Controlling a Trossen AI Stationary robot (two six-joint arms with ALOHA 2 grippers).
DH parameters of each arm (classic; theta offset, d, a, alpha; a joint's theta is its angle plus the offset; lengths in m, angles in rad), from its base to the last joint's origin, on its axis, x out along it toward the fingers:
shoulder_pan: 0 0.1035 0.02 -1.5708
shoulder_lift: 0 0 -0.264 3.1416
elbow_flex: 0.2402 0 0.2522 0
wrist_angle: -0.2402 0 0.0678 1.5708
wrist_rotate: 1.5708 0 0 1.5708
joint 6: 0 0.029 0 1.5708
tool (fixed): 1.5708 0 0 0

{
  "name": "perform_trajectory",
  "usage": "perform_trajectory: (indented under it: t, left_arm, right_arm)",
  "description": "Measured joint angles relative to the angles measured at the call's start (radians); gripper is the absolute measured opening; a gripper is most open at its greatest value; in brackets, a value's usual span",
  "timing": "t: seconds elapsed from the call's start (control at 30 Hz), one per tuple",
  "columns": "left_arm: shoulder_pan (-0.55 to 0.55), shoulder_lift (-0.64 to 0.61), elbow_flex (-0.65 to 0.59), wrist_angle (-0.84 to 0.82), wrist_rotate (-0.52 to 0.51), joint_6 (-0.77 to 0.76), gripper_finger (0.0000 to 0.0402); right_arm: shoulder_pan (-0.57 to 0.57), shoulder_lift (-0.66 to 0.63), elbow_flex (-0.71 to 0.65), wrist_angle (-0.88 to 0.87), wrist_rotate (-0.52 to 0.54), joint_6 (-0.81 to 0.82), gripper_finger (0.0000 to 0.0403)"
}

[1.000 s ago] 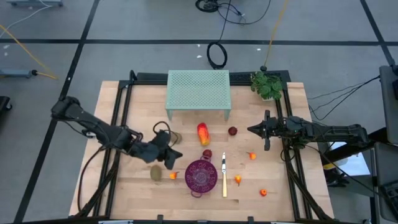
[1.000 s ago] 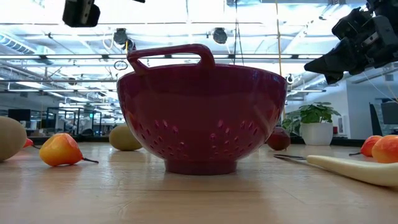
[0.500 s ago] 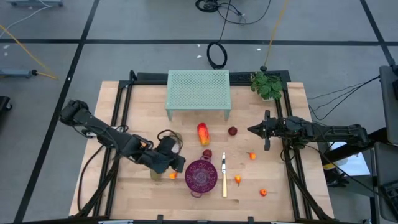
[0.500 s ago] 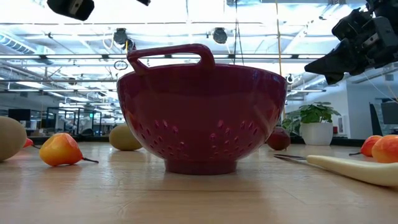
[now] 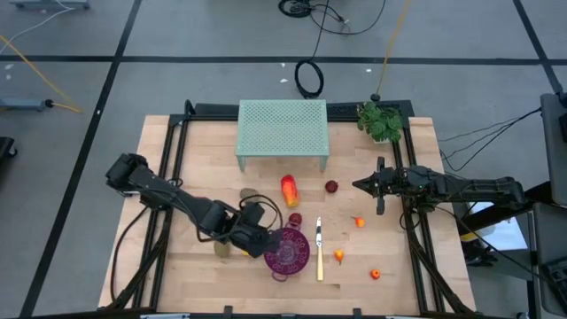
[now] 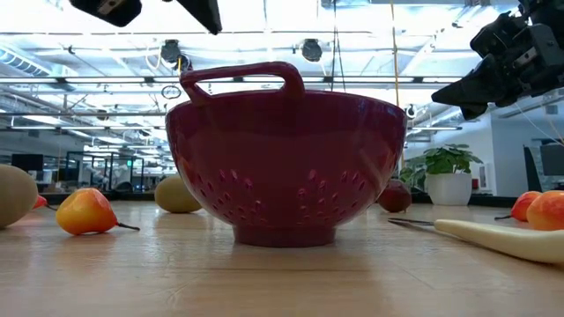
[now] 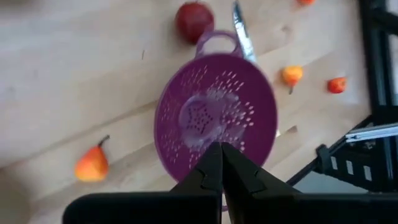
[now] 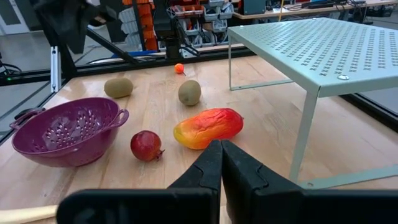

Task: Pick & Place Fruit
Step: Put the violet strainer bowl on the shelf

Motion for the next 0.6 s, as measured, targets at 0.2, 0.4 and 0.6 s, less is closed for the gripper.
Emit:
perform_trajectory:
  t: [0.2,0.4,0.6]
  left_arm:
    - [-0.011,0.021,0.000,-0.001,0.017,-0.099,0.0000]
    - [-0.022,0.047,0.001,-0.009,0.031,-0.214,0.0000]
    - [-0.022,0.068,0.001,-0.042,0.051,-0.287,0.0000]
  right_arm:
    - [0.000,0.000,0.000,-0.002,0.000,-0.040,0.0004]
    - [0.000,0.000,0.000,-0.002,0.001,-0.102,0.0004]
    - [0.000,0.000,0.000,-0.001,0.000,-0.096,0.0004]
